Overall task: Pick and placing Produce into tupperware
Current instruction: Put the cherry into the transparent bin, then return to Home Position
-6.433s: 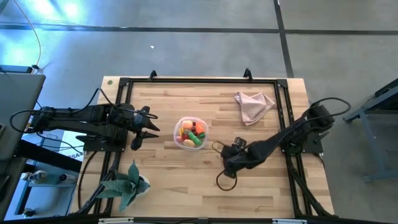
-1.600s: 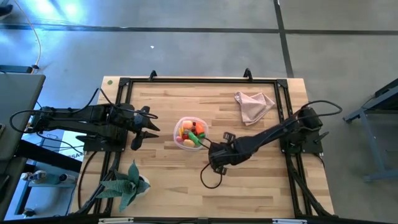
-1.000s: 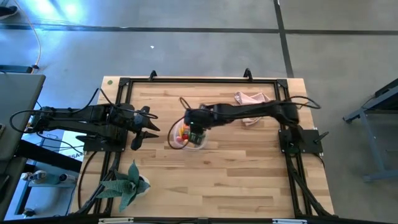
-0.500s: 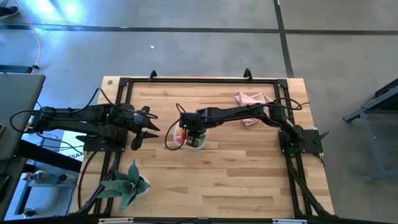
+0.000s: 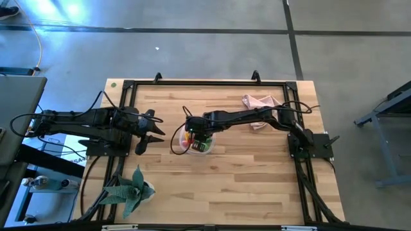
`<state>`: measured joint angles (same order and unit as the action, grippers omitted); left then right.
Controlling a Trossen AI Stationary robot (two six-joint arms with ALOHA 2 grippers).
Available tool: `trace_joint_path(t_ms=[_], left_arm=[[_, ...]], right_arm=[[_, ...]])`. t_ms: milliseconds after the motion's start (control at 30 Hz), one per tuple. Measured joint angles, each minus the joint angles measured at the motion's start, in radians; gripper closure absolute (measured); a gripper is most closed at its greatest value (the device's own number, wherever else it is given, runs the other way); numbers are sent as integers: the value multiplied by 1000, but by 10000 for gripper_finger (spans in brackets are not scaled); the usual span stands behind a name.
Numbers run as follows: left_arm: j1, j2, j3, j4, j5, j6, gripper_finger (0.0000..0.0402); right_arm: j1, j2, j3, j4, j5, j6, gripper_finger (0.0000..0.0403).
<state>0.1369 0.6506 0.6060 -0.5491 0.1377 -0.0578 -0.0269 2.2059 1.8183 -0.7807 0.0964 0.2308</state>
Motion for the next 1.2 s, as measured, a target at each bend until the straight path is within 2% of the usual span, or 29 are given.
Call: trace_joint_path(t_ms=[300, 667, 1067, 1200], left_arm=[[0, 0, 0, 0, 0, 0, 279], [0, 0, 0, 0, 0, 0, 279], [0, 0, 0, 0, 0, 0, 279], [0, 0, 0, 0, 0, 0, 279]], right_arm=[[-2, 0, 0, -1, 6, 8, 321], [-5, 0, 0, -1, 6, 15, 281], [-5, -2, -1, 5, 6, 15, 279], [-4, -69, -3, -9, -1, 1, 283]])
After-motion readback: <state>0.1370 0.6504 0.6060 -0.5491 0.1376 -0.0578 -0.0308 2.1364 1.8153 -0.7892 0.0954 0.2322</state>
